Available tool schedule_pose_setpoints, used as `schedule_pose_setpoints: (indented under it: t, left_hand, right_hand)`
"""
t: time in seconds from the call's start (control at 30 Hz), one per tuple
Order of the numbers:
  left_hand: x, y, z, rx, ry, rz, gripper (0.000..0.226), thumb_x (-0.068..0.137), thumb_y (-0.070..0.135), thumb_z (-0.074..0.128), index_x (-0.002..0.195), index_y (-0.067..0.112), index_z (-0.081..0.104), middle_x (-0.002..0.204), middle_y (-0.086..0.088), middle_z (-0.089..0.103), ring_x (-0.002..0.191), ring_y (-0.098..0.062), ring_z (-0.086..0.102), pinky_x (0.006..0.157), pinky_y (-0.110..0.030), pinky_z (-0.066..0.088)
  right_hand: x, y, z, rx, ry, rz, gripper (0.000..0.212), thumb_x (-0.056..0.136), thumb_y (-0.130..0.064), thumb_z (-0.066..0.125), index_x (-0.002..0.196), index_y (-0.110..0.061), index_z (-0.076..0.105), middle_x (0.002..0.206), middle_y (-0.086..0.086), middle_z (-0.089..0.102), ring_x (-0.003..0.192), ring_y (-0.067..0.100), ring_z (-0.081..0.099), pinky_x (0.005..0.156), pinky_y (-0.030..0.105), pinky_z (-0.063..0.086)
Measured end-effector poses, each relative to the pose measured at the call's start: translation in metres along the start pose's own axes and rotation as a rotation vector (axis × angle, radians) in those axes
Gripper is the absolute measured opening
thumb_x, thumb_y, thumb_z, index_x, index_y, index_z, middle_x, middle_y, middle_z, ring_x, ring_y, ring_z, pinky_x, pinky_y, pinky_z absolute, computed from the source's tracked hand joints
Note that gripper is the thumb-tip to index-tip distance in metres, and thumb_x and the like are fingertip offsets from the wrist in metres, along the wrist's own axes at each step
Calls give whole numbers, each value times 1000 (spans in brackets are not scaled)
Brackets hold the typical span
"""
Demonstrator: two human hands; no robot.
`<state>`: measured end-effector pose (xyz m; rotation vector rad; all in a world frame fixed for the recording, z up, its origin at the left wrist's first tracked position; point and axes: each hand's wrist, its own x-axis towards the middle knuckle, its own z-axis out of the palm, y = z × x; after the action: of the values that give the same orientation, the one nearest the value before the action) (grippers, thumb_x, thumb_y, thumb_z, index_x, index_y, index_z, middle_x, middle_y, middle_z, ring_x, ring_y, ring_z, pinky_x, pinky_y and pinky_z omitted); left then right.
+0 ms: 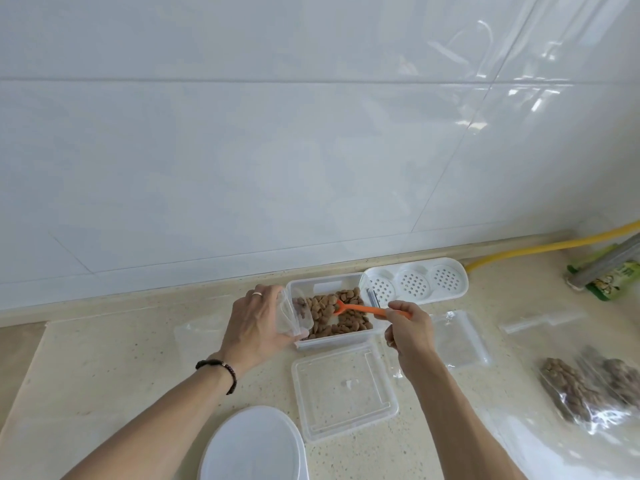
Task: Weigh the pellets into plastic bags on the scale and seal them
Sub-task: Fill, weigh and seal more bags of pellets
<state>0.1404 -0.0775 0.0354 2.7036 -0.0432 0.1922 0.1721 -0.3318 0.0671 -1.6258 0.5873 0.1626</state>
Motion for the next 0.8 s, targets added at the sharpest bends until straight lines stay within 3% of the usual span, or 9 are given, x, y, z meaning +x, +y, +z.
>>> schedule_pose_setpoints:
  t: [0.2, 0.37, 0.57, 0.67, 0.8]
  left_hand:
    - [20, 24, -6, 38, -5, -32, 89, 59, 75, 71, 124, 20, 44, 115, 0, 55, 104, -20, 54, 88, -35, 45]
    - [25, 44, -10, -86, -15, -54, 93, 52, 87, 56, 116, 22, 42, 103, 5, 47, 93, -16, 49, 81, -32, 42]
    - [23, 51, -8, -167, -9, -82, 88, 62, 67, 75, 125, 19, 38, 121, 0, 47, 109, -20, 49, 88, -34, 39]
    - [24, 47, -7, -182, 0, -98, 89, 63, 66, 76, 127, 18, 37, 123, -2, 48, 111, -20, 49, 89, -34, 39]
    - [24, 42, -3, -183, -9, -112, 88, 64, 67, 75, 127, 18, 36, 125, -3, 49, 112, -21, 49, 89, -34, 41]
  right_hand:
    - [-11, -36, -12, 31, -43, -161, 11, 92, -1, 55, 96, -10, 60, 90, 18, 73, 43, 15, 43, 43, 25, 36]
    - [-36, -60, 2, -379, -125, -562, 14, 92, -11, 61, 87, -24, 62, 86, -6, 67, 60, 13, 58, 55, 22, 45]
    - [-49, -69, 2, -570, -208, -860, 9, 94, -12, 59, 90, -21, 60, 66, -13, 60, 45, 12, 43, 47, 19, 33]
    - [-50, -71, -1, -574, -206, -876, 11, 94, -11, 59, 90, -21, 60, 59, -13, 56, 48, 17, 46, 49, 22, 36]
    - [-48, -69, 1, -473, -186, -795, 13, 92, -8, 60, 88, -20, 62, 69, -16, 63, 53, 13, 49, 49, 23, 38]
